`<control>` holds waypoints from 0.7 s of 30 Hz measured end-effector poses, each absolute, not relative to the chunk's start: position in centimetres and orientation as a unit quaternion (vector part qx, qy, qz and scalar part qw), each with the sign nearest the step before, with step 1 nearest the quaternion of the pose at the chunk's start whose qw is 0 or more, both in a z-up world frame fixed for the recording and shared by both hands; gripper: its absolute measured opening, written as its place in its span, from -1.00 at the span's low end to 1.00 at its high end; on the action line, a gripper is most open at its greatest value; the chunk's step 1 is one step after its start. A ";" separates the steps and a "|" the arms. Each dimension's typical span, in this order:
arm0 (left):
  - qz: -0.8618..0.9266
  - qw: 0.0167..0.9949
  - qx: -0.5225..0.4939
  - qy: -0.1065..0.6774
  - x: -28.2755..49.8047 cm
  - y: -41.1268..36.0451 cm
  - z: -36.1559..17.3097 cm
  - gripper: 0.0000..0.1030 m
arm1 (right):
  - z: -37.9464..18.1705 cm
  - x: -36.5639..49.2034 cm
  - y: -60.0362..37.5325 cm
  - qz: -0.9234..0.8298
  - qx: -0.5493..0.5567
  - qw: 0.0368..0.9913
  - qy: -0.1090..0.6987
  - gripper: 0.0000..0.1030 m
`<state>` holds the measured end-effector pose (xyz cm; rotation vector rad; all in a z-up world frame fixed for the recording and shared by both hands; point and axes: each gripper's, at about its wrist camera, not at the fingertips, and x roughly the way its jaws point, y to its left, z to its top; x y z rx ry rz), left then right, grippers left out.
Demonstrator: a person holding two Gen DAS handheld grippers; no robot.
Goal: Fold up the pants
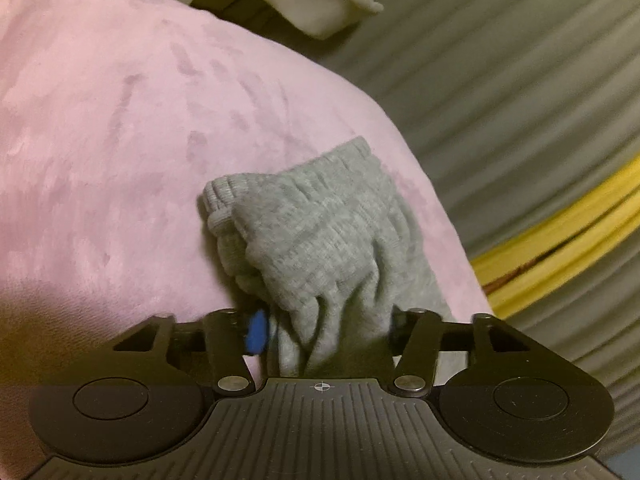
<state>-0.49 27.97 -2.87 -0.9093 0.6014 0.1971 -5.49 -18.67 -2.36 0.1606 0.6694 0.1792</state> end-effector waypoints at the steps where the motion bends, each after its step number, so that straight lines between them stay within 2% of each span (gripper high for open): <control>1: 0.095 0.846 -0.441 0.284 -0.3 28.2 -3.0 0.39 | -2.4 -5.5 -18.7 0.088 0.079 0.937 0.328 0.89; 3: 0.102 0.841 -0.449 0.283 0.3 28.2 -3.2 0.40 | -2.4 -5.5 -18.7 0.088 0.079 0.938 0.327 0.89; 4: 0.109 0.840 -0.449 0.286 0.7 28.2 -3.1 0.24 | -2.4 -5.5 -18.7 0.088 0.079 0.938 0.327 0.89; 6: 0.117 0.839 -0.440 0.298 1.2 27.9 -2.7 -0.22 | -2.4 -5.5 -18.7 0.089 0.079 0.937 0.328 0.89; 7: 0.120 0.848 -0.422 0.298 1.2 27.4 -2.0 -0.36 | -2.2 -5.5 -18.8 0.090 0.082 0.937 0.328 0.89; 9: 0.111 0.873 -0.379 0.286 0.8 26.0 0.0 -0.47 | -1.7 -5.7 -19.4 0.088 0.100 0.935 0.330 0.76; 11: 0.100 0.902 -0.322 0.270 0.4 23.9 2.7 -0.49 | -1.3 -5.8 -20.4 0.083 0.136 0.930 0.333 0.55; 13: 0.081 0.926 -0.272 0.249 0.1 21.4 5.6 -0.50 | -1.1 -5.8 -21.8 0.071 0.174 0.922 0.338 0.21; 15: 0.049 0.949 -0.219 0.223 -0.3 18.0 8.5 -0.50 | -1.0 -5.8 -22.8 0.061 0.204 0.915 0.343 0.06; 18: -0.023 0.972 -0.139 0.190 -1.1 11.6 12.1 -0.50 | -0.7 -6.1 -24.2 0.051 0.247 0.906 0.340 0.05; 21: -0.119 0.973 -0.071 0.182 -1.7 4.7 13.4 -0.47 | -0.2 -6.8 -25.3 0.047 0.269 0.904 0.328 0.05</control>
